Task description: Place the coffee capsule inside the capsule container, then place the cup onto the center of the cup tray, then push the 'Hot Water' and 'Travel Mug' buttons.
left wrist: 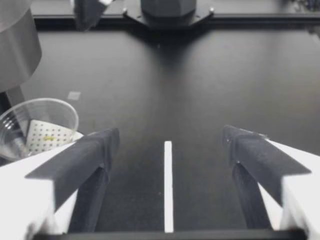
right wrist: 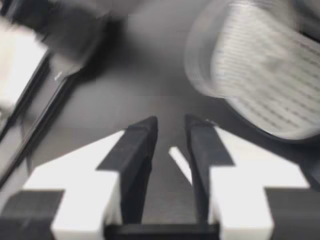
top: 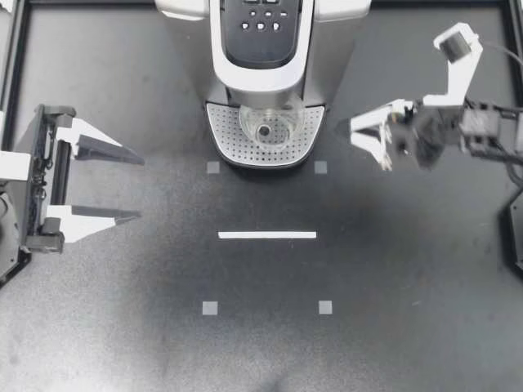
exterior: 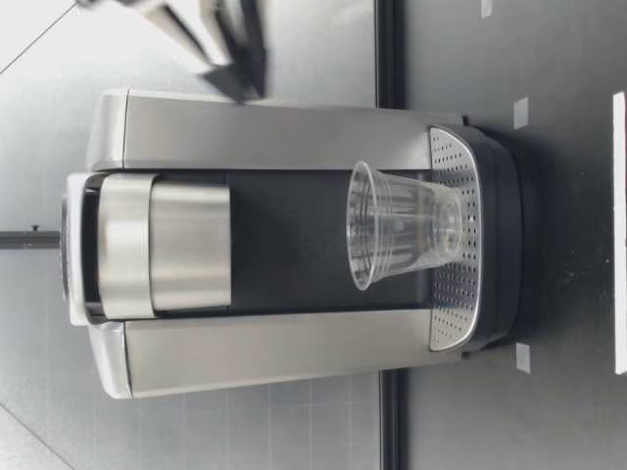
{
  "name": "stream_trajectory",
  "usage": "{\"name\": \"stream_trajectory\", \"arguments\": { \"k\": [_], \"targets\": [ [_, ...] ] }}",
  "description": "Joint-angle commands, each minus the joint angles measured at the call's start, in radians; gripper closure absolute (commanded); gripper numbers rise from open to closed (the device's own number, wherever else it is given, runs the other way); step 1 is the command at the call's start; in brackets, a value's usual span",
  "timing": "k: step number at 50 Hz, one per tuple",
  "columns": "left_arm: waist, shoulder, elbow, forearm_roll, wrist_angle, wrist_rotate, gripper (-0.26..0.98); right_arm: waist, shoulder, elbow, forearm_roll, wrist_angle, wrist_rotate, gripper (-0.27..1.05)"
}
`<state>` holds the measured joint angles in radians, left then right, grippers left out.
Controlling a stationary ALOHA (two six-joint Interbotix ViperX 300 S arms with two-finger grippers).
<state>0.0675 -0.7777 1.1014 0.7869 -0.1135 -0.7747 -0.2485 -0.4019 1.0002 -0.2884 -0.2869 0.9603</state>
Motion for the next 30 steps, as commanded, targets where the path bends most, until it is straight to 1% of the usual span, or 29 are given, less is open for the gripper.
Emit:
{"name": "stream_trajectory", "arguments": {
  "k": [1,9,12,16,20,23,27,30],
  "targets": [
    [0.005,0.0,-0.034,-0.011,-0.009,0.002,-0.04,0.032,-0.026,-0.011,-0.109,-0.077,-0.002,0.38],
    [0.032,-0.002,-0.044,-0.031,-0.026,0.002,-0.02,0.057,-0.026,-0.012,-0.301,-0.216,-0.005,0.39],
    [0.041,0.0,-0.046,-0.034,-0.052,0.002,0.02,0.061,-0.029,-0.015,-0.383,-0.233,-0.005,0.39],
    [0.046,0.002,-0.048,-0.035,-0.083,0.002,0.09,0.061,-0.04,-0.023,-0.456,-0.213,-0.017,0.4],
    [0.048,0.008,-0.048,-0.038,-0.107,0.002,0.17,0.061,-0.064,-0.034,-0.486,-0.147,-0.055,0.41],
    [0.048,0.011,-0.048,-0.041,-0.115,0.002,0.22,0.072,-0.095,-0.043,-0.486,-0.08,-0.098,0.42],
    [0.048,0.017,-0.049,-0.044,-0.12,0.002,0.26,0.097,-0.147,-0.055,-0.485,0.026,-0.158,0.43],
    [0.049,0.018,-0.052,-0.044,-0.121,0.003,0.26,0.123,-0.196,-0.06,-0.48,0.101,-0.196,0.43]
  ]
}}
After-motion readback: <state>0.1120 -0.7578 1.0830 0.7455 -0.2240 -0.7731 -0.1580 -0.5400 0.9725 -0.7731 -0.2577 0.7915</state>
